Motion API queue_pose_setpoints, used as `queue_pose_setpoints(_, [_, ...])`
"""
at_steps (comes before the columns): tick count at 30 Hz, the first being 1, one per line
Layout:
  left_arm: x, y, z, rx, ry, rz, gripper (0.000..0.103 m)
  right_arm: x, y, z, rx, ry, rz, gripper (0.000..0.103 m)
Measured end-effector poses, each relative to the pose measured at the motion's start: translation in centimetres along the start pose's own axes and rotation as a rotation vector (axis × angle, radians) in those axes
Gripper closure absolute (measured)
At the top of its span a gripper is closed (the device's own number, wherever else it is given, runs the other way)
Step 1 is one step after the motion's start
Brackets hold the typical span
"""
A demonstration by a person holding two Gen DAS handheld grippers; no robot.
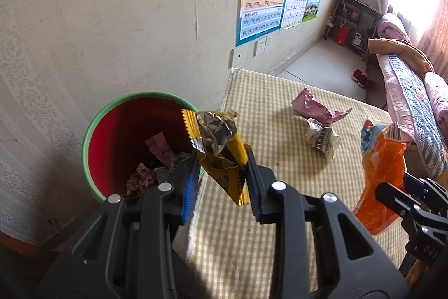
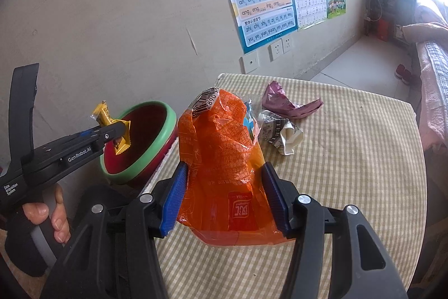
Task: Collect trash
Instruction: 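Carry the orange bag and yellow-silver wrapper over the red bin with both tools, then open both tools over the bin to drop the orange bag and wrapper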
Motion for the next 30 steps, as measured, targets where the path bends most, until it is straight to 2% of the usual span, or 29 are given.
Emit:
queue_pose_setpoints(22, [1.3, 0.8, 5.3, -0.091, -0.047, 0.029, 0.073, 3.5, -1.2, 5.9, -0.117, -0.079, 0.077, 0.05])
queue_pose_setpoints(30, [2.2, 1.3, 7.0, -0.142, -0.042, 0.062, 0.073, 4.6, -1.5, 7.6, -0.145, -0.115, 0.098, 0.049])
Point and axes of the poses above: each gripper's, at about its wrist camera, not at the fingertips, and x roughly the way its jaws point, z to its left, y to its underside, the point moved 5 cm from there along x, roughly the way its jaws point, and after that the axes turned 10 degrees about -y, right-handed, at the moved point
